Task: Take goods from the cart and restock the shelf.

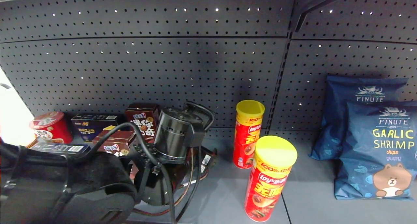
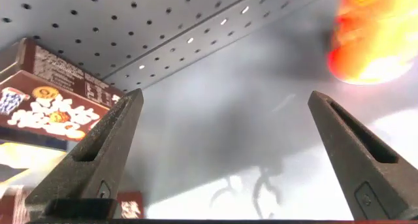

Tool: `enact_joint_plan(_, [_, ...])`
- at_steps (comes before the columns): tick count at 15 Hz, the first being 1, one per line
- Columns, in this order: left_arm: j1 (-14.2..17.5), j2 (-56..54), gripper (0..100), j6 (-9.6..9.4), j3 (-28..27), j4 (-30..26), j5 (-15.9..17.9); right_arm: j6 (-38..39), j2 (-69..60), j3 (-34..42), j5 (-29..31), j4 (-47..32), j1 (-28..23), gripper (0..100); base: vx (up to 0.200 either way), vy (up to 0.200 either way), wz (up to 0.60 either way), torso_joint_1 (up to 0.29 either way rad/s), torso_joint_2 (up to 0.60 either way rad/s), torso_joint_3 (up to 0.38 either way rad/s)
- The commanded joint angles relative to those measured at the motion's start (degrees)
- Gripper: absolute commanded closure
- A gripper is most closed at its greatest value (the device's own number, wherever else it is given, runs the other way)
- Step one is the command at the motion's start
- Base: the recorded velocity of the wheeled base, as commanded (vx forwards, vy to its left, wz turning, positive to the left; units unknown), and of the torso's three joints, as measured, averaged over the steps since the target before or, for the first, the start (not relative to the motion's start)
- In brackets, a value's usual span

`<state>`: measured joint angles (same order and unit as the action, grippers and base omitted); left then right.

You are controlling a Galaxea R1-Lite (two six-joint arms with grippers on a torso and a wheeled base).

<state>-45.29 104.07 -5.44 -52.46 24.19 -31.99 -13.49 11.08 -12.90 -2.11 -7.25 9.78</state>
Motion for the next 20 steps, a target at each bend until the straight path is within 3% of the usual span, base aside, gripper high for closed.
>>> enact_joint_plan(1, [-0.77, -3.26, 0, 0.43, 1.22, -0.02, -0.09, 1.1, 18.45, -12.59, -3.6, -5.49, 0.15, 0, 0.0, 0.0, 0.0, 0.0, 0.0, 0.0])
enact_joint_plan(5, [1.25, -5.99, 0, 1.22, 5.7, 1.57, 0.26, 3.39, 35.24, -15.93, -3.08, -5.05, 3.49, 0, 0.0, 0.0, 0.0, 0.0, 0.0, 0.0])
enact_joint_plan(7, [2.84, -7.74, 0, -0.54, 11.85, 5.78, 1.14, 11.03, 41.39, -15.93, 0.09, -4.61, 10.35, 0, 0.0, 0.0, 0.0, 0.0, 0.0, 0.0])
enact_joint_plan(9, [4.51, -9.15, 0, -1.59, 14.49, 6.14, 2.28, 19.3, 45.87, -15.58, 4.83, -1.01, 18.52, 0, 0.0, 0.0, 0.0, 0.0, 0.0, 0.0])
enact_joint_plan(12, [6.26, -8.89, 0, -1.86, 14.14, 6.66, 3.16, 19.47, 50.71, -15.4, 5.8, 0.4, 18.96, 0, 0.0, 0.0, 0.0, 0.0, 0.0, 0.0])
enact_joint_plan(15, [6.88, -7.48, 0, -4.32, 14.66, 9.48, 4.21, 19.47, 52.99, -16.19, 7.65, 0.49, 20.02, 0, 0.0, 0.0, 0.0, 0.0, 0.0, 0.0])
enact_joint_plan(20, [8.37, -6.78, 0, -4.32, 14.14, 9.56, 4.92, 20.09, 60.55, -17.16, 12.04, 9.54, 23.62, 0, 0.0, 0.0, 0.0, 0.0, 0.0, 0.0])
